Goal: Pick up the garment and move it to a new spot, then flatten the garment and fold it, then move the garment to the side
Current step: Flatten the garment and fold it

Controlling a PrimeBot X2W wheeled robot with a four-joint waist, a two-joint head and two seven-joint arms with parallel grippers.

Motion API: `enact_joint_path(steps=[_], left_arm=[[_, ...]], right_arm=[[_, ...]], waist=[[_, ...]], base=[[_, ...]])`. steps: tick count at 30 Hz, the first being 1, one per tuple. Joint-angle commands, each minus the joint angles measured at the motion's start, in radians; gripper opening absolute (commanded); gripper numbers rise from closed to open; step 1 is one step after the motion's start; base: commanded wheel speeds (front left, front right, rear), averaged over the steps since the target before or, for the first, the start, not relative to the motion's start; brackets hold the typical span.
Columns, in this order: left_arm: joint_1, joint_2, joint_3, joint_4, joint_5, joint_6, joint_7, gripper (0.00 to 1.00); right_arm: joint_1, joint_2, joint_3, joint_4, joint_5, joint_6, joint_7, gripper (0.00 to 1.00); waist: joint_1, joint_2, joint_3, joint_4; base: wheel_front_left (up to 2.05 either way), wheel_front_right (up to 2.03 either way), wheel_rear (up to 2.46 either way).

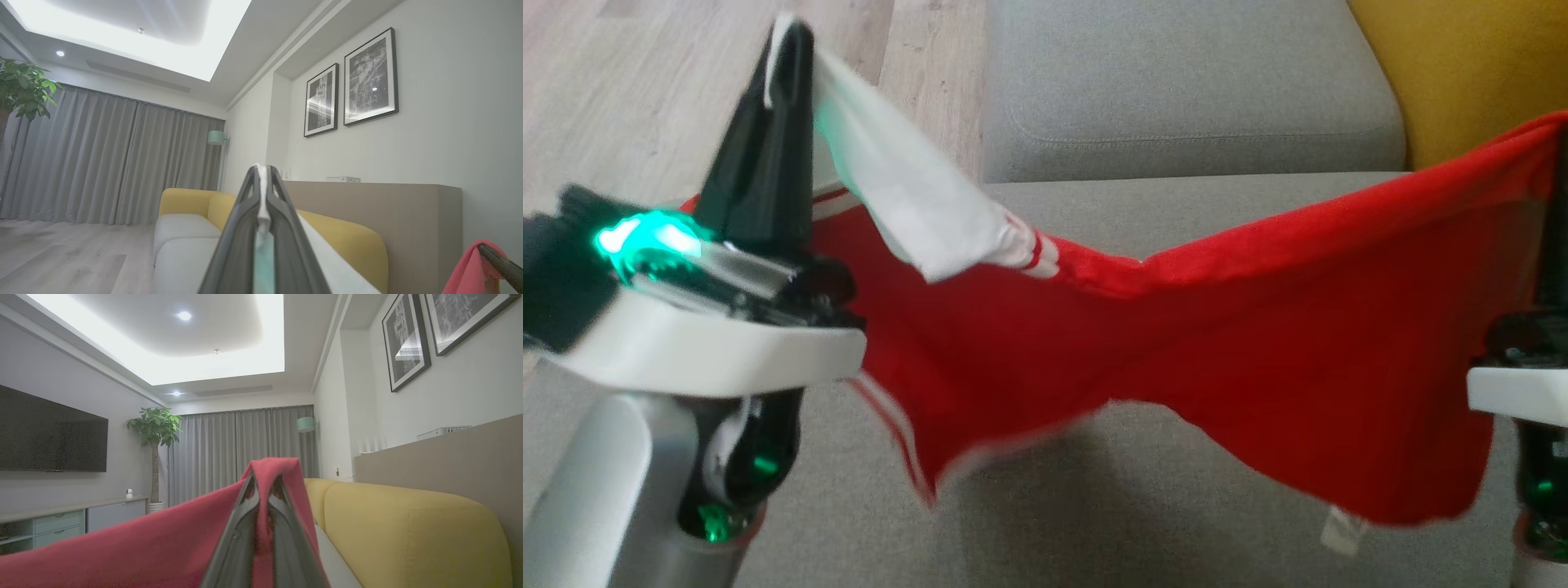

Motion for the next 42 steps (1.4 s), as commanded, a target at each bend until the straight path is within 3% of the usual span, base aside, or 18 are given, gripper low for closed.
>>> enact_joint_path(steps=[1,6,12,18,23,30,35,42], left_arm=[[-0.078,0.033,0.052,-0.037,-0.004,0.008,0.016,0.0],[-0.153,0.034,0.061,-0.028,-0.029,0.014,0.069,0.0],[-0.268,0.028,0.05,0.138,-0.029,-0.014,0.087,0.0],[-0.509,0.023,0.069,0.387,0.002,-0.041,0.079,0.0],[-0.754,0.012,0.086,0.609,0.067,-0.064,-0.014,0.0],[-0.984,-0.087,0.073,0.853,0.096,-0.116,-0.21,0.0],[-0.982,-0.147,0.056,0.941,0.07,-0.161,-0.283,0.0],[-0.855,-0.18,0.026,0.97,0.049,-0.2,-0.341,0.0]], right_arm=[[-0.037,-0.004,0.019,-0.045,-0.001,0.007,0.019,0.0],[-0.065,-0.004,0.005,-0.065,-0.023,0.007,0.072,0.0],[-0.194,-0.017,0.069,0.085,-0.04,0.007,0.101,0.0],[-0.514,-0.029,0.126,0.36,-0.016,0.007,0.064,0.0],[-0.837,-0.028,0.154,0.66,-0.045,0.007,-0.021,0.0],[-1.144,-0.041,0.12,0.997,-0.134,0.007,-0.133,0.0],[-1.212,-0.058,0.112,1.158,-0.209,0.007,-0.223,0.0],[-1.151,-0.062,0.086,1.31,-0.247,0.007,-0.332,0.0]], waist=[[0.0001,-0.0001,0.002,0.0],[0.0001,-0.0001,0.036,-0.001],[0.0001,-0.0001,0.127,-0.01],[0.0001,-0.0001,0.294,-0.037],[0.0001,-0.0001,0.392,-0.047],[0.0001,-0.0001,0.483,0.026],[0.0001,-0.0001,0.557,0.073],[0.0001,-0.0001,0.619,0.084]], base=[[0.0,0.0,0.0],[0.0,0.0,0.0],[0.0,0.0,0.0],[0.0,0.0,0.0],[0.0,0.0,0.0],[0.0,0.0,0.0],[0.0,0.0,0.0],[0.0,0.0,0.0]])
